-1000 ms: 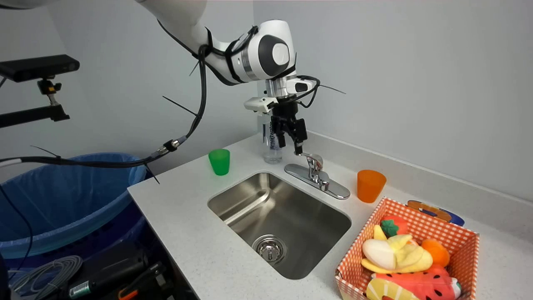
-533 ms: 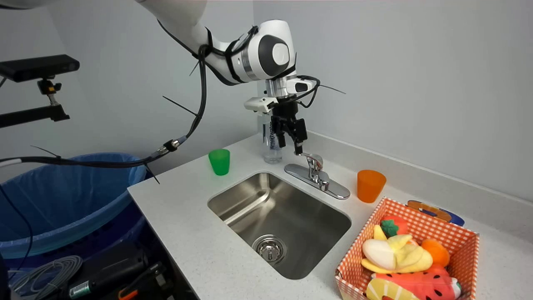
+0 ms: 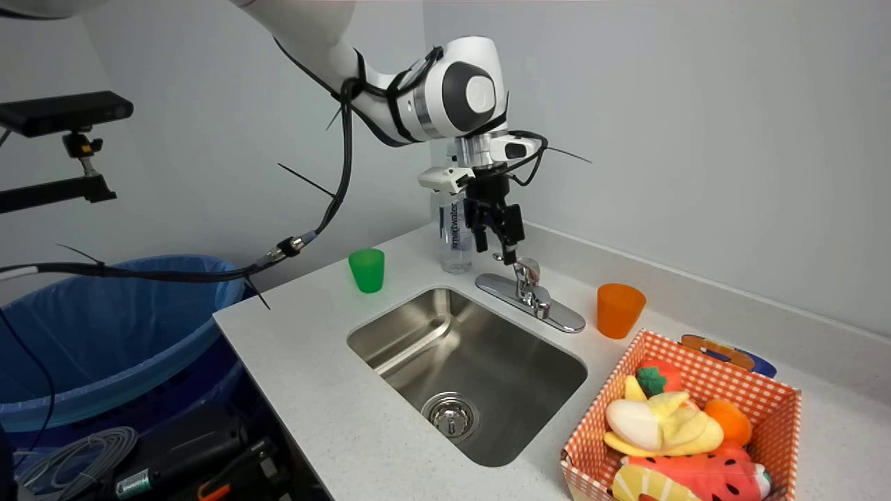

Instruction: Push the faucet handle upwards

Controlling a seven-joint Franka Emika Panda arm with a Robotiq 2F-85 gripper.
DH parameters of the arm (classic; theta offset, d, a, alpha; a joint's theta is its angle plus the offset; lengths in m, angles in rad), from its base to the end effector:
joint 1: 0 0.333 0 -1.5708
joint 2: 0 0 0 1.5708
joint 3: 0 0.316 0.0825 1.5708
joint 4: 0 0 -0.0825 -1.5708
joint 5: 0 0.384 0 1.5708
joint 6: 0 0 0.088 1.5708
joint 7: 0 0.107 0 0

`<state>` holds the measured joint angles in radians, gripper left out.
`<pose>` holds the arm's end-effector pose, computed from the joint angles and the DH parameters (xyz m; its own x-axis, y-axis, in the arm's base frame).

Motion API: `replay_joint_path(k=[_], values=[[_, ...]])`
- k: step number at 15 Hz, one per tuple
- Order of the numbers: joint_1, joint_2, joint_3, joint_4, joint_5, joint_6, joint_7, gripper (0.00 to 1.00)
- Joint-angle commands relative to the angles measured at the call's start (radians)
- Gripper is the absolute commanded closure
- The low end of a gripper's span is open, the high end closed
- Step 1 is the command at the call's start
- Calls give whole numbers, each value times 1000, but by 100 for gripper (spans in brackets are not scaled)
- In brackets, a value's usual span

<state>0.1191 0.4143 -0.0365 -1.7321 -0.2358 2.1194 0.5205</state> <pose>0.6540 0.0457 0.3413 0.9525 -0.2964 0.0693 -0.3044 -0.9307 0.2026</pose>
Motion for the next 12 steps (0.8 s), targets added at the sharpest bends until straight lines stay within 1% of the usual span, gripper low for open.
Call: replay_joint_path(k=[1,3,4,5,6,7,11,12], values=[[-18,50,-20,58,50,-11,-12,0],[-27,66,-23,66,74,1,-19,1],[-30,71,-22,69,88,5,-25,25],[-32,75,-22,71,99,14,-27,25],[-34,77,-19,75,110,18,-34,29],[-35,78,-17,79,123,17,-41,38],[-35,62,-19,104,143,10,-61,68],[-37,56,-19,113,146,7,-69,77]])
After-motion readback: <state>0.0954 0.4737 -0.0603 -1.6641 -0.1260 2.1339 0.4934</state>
